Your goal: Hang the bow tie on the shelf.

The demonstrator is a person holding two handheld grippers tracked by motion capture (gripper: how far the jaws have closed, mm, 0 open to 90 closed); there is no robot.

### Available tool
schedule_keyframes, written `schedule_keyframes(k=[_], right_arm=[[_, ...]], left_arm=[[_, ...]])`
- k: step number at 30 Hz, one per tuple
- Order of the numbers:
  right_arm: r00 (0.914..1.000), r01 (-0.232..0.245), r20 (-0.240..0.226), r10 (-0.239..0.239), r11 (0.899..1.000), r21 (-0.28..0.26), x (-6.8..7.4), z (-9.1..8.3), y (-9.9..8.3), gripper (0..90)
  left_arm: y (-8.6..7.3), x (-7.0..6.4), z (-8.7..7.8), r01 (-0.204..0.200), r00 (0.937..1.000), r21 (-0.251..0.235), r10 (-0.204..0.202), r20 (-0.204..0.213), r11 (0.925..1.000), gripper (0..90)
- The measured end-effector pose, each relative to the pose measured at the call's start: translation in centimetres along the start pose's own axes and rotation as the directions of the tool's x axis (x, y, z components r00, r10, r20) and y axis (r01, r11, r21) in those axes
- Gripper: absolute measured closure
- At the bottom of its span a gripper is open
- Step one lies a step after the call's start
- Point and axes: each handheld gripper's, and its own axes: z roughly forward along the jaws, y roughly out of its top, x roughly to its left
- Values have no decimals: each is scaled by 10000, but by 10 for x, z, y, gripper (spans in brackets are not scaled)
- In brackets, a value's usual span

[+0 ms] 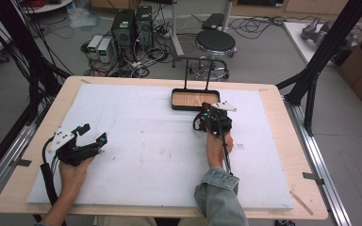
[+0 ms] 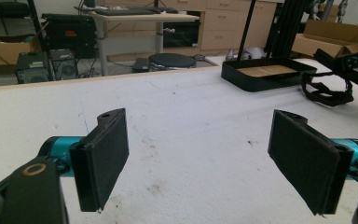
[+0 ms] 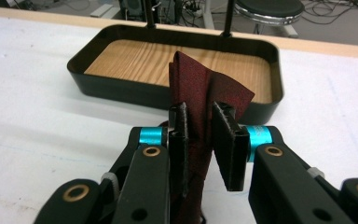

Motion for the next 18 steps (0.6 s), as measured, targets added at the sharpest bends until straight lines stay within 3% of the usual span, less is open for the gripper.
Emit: schedule_keyframes(k=[10, 18], right_arm=[[9975, 595, -344, -622, 9953, -759, -17, -17, 19, 764], [9965, 542, -569, -612, 9916, -1176, -29, -29, 32, 765]], left_arm=[[0, 0, 0, 0, 10000, -4, 0, 6, 10000, 205], [0, 0, 1, -59, 10000, 27, 59, 9, 10000, 205]])
